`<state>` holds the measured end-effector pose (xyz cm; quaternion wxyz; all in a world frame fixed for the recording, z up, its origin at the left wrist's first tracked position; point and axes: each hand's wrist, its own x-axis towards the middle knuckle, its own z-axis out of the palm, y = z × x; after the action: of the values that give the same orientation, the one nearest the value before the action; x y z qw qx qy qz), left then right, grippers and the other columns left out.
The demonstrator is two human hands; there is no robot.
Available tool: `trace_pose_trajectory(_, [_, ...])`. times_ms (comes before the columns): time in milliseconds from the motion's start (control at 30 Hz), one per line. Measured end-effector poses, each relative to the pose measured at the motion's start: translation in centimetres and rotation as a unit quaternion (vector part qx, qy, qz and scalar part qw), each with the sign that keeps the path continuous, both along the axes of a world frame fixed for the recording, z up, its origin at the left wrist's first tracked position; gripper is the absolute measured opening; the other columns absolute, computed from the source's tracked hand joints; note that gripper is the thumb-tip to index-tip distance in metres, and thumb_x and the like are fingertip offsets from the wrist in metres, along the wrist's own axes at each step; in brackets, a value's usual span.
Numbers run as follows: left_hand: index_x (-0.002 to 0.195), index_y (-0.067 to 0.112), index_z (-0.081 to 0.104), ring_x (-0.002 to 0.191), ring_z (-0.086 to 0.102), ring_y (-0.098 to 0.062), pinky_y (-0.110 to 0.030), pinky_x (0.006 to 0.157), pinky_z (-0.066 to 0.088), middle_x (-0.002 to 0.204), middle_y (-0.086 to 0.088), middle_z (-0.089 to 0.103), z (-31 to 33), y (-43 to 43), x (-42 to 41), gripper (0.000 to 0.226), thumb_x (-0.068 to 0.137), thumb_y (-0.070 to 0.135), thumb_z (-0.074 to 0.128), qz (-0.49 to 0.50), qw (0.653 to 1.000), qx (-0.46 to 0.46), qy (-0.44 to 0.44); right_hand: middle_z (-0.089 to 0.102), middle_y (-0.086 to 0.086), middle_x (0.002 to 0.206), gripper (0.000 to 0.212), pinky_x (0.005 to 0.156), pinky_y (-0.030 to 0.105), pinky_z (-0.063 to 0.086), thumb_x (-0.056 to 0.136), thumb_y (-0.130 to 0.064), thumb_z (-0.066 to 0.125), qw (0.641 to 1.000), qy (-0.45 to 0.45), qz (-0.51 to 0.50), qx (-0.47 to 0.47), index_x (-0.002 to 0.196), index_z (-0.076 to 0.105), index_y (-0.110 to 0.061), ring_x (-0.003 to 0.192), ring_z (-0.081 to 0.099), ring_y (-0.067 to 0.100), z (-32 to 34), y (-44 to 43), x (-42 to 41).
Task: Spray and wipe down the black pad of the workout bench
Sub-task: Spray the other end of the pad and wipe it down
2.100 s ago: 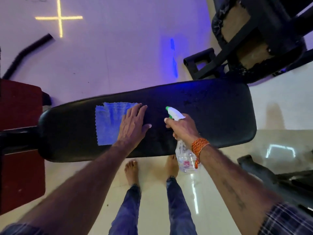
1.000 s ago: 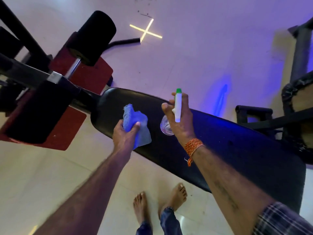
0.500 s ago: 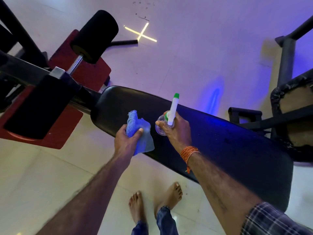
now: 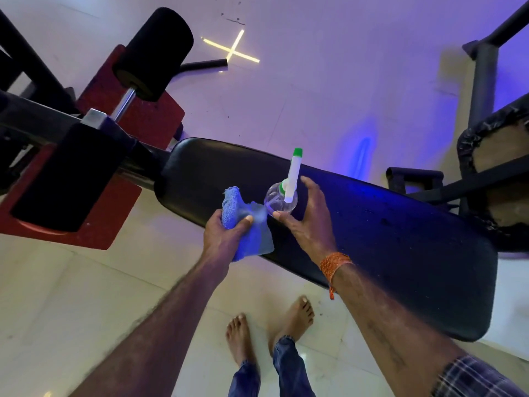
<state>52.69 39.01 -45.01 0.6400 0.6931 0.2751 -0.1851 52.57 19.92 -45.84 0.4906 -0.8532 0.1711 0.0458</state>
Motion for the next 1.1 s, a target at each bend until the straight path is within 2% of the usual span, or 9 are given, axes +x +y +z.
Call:
trace_pose_trajectory(133, [0.114,0.009,0.067,0.079,0.074,-0.014,-0.026,0.063,0.057,0.101,-0.009,0.077,0.6,-0.7,-1.4,0.027,0.092,0.02,0.078,-0.037,0.99,-0.105,0.086,0.066,0.002,0.111,0.049,0.091,0.041,0.055,0.089,-0.057,0.072,0.985,0.1,-0.139,0.024,0.116,0.063,-0.018,0.107,0.066,0.025,0.8,-0.2,-4.3])
trace_pose_trajectory(267, [0.122,0.0,0.066,0.086,0.075,-0.02,-0.028,0.069,0.06,0.111,-0.017,0.077,0.6,-2.1,-3.5,0.041,0.089,0.016,0.081,-0.087,0.963,-0.217,0.133,0.079,0.0,0.102,0.071,0.093,0.039,0.05,0.087,-0.081,0.051,0.873,0.382,-0.136,0.272,0.105,0.077,-0.018,0.1,0.071,0.02,1.8,-1.5,-6.8])
trace_pose_trajectory(333, [0.126,0.002,0.064,0.093,0.075,-0.023,-0.033,0.075,0.061,0.117,-0.019,0.076,0.3,-3.0,-4.3,0.051,0.084,0.021,0.085,-0.13,0.962,-0.203,0.126,0.08,0.004,0.1,0.059,0.083,0.035,0.055,0.09,-0.066,0.063,0.859,0.342,-0.172,0.339,0.11,0.077,-0.012,0.09,0.073,0.019,1.4,-2.6,-7.5])
trace_pose_trajectory(467, [0.126,0.011,0.064,0.1,0.074,-0.026,-0.041,0.084,0.061,0.118,-0.012,0.077,0.4,-5.8,-5.1,0.033,0.101,0.032,0.067,-0.144,0.971,-0.167,0.094,0.08,0.01,0.104,0.018,0.081,0.041,0.061,0.097,-0.024,0.071,0.92,0.157,-0.21,0.291,0.11,0.075,-0.011,0.094,0.075,0.026,0.7,-5.0,-9.0])
trace_pose_trajectory(533, [0.124,0.01,0.063,0.101,0.073,-0.023,-0.043,0.09,0.058,0.119,-0.011,0.076,0.3,-7.9,-5.1,0.024,0.104,0.023,0.061,-0.142,0.973,-0.164,0.081,0.08,0.006,0.1,0.013,0.083,0.045,0.061,0.097,-0.025,0.07,0.952,0.101,-0.195,0.215,0.105,0.074,-0.015,0.09,0.074,0.021,0.6,-6.7,-9.5])
trace_pose_trajectory(700, [0.117,0.009,0.057,0.082,0.07,-0.01,-0.026,0.071,0.058,0.102,-0.006,0.074,0.4,-14.3,-4.6,0.023,0.097,-0.002,0.062,-0.243,0.966,-0.079,0.03,0.077,0.002,0.102,0.014,0.087,0.042,0.06,0.099,-0.024,0.066,0.968,0.058,-0.201,0.142,0.111,0.07,-0.017,0.098,0.074,0.024,0.2,-12.4,-10.5])
trace_pose_trajectory(833, [0.13,0.02,0.053,0.093,0.071,-0.024,-0.046,0.082,0.06,0.113,-0.017,0.073,0.1,-19.9,-3.8,0.047,0.087,0.001,0.061,-0.33,0.942,-0.056,-0.002,0.071,-0.011,0.094,0.008,0.078,0.027,0.054,0.1,-0.014,0.063,0.972,0.052,-0.228,0.03,0.107,0.066,-0.016,0.084,0.066,-0.005,-0.9,-18.5,-11.7])
trace_pose_trajectory(933, [0.133,0.035,0.049,0.087,0.067,-0.023,-0.048,0.084,0.058,0.111,-0.005,0.073,-0.7,-25.4,-3.3,0.057,0.082,0.011,0.058,-0.42,0.905,0.022,-0.064,0.07,-0.006,0.093,0.006,0.074,0.032,0.055,0.101,-0.015,0.061,0.965,0.018,-0.258,-0.05,0.106,0.064,-0.016,0.084,0.066,0.006,-1.6,-23.7,-12.4])
trace_pose_trajectory(1100, [0.145,0.027,0.046,0.09,0.066,-0.019,-0.032,0.08,0.055,0.111,0.004,0.065,-1.3,-36.3,-1.9,0.062,0.092,0.002,0.064,-0.506,0.852,0.058,-0.125,0.068,0.004,0.119,0.022,0.085,0.025,0.055,0.103,-0.015,0.061,0.944,0.036,-0.31,-0.102,0.124,0.059,-0.013,0.109,0.067,0.022,-2.1,-32.9,-13.2])
